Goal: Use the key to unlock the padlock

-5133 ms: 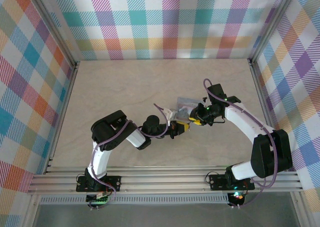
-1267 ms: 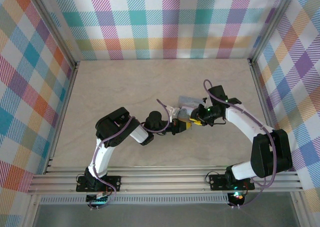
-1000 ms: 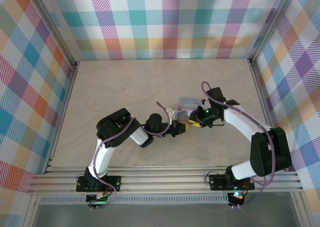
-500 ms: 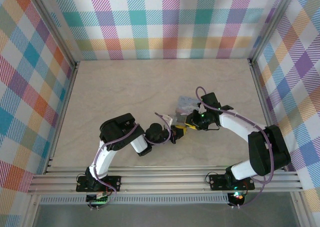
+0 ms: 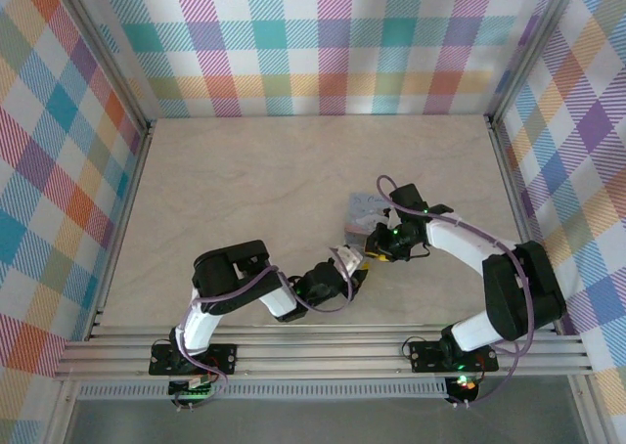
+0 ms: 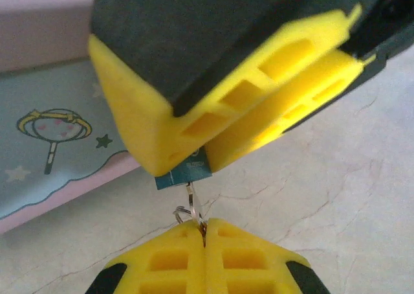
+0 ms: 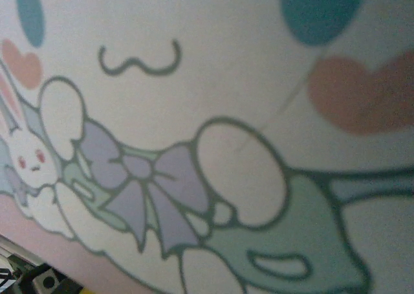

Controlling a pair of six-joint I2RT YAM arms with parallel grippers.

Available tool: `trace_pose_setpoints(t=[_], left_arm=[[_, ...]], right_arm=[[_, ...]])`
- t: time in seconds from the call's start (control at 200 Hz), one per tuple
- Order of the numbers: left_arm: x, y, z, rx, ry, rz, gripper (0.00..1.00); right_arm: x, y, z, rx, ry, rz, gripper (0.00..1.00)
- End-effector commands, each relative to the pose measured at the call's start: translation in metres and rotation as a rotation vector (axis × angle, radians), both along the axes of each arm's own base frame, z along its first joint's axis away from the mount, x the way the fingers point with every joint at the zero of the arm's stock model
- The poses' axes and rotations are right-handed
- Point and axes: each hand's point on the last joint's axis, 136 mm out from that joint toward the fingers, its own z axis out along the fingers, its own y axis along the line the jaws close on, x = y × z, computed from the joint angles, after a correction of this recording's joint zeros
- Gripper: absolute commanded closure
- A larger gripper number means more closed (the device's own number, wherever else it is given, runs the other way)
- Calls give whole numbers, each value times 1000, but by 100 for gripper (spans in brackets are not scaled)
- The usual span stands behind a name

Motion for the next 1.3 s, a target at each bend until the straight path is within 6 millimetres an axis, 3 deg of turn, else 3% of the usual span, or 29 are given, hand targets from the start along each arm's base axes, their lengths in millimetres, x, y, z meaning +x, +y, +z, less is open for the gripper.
trace_pose_setpoints(t=[0.0,0.285,0.42,0.55,0.875,0.995,1.14,1.295], left_arm=[[-16,-5,-8,177,-89,-57,100],[-6,-5,-5,218,-123,3,100],[-6,-3,-4,-24,136,-79,100],[-3,2,10,-223,256,-113,100],[-2,-13,20,-304,324,-192,100],[-8,-20,16,-194,249,-191,100],[-26,-31,-1,125,13,-170,100],[-29,-35,-8,352,-215,-80,100]], right_arm=[[-32,0,-15,18,200,-25,95],[-37,3,-21,17,203,-37,93],[-35,6,-22,40,183,-55,94],[-35,6,-22,46,173,-60,100],[-37,5,-18,42,174,-44,100],[-39,4,-15,36,180,-34,100],[-41,1,-7,-6,209,-4,100],[-42,-5,-1,-52,220,7,100]])
